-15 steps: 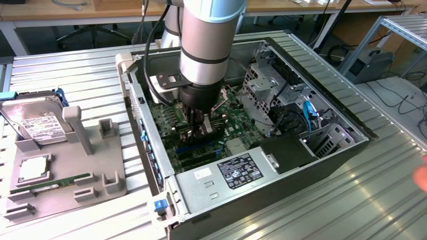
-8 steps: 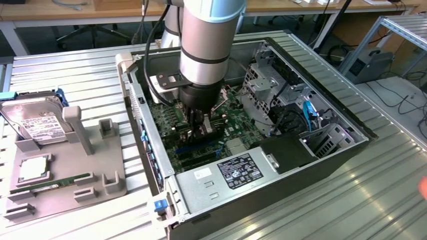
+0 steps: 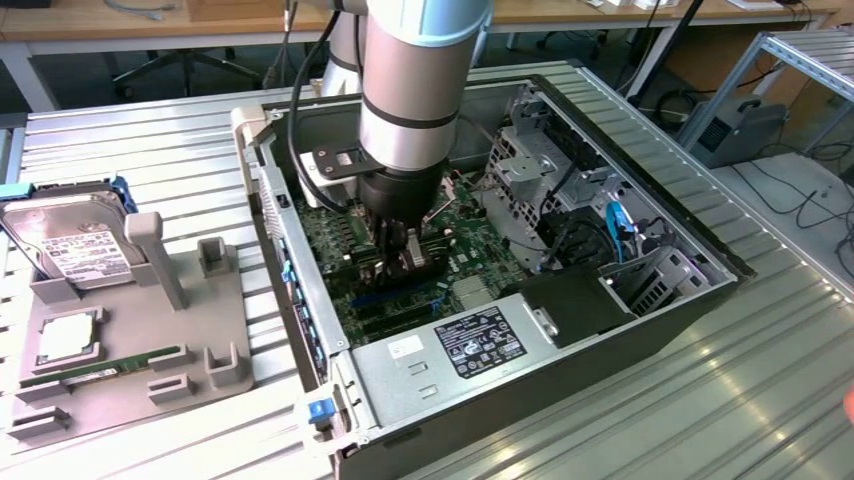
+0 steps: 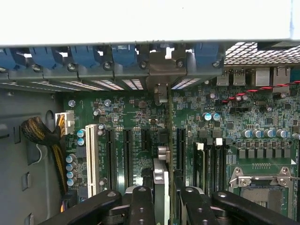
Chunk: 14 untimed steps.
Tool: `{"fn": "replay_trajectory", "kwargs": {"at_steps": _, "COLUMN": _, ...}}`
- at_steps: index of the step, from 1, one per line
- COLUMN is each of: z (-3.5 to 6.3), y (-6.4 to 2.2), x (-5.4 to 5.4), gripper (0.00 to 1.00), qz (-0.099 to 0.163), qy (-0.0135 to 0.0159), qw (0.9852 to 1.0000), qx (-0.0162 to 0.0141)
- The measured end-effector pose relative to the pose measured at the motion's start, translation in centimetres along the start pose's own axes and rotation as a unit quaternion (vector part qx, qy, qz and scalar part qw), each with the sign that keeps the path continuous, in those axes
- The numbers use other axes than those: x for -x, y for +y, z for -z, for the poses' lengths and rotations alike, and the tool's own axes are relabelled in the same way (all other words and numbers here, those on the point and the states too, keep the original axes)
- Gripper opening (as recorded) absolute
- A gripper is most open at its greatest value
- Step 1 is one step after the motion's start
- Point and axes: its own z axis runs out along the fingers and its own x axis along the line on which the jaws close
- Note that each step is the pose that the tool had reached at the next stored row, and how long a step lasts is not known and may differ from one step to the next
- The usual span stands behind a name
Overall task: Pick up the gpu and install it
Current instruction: 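Insert the gpu into the slot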
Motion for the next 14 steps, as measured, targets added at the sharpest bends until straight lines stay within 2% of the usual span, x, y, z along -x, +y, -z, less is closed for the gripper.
{"fn": "replay_trajectory", "kwargs": {"at_steps": 14, "z": -0.31, "y": 0.00, "x": 0.04, "gripper": 0.27, "qz": 0.000, "qy": 0.0006, "qw": 1.0000, "qx": 0.0000}}
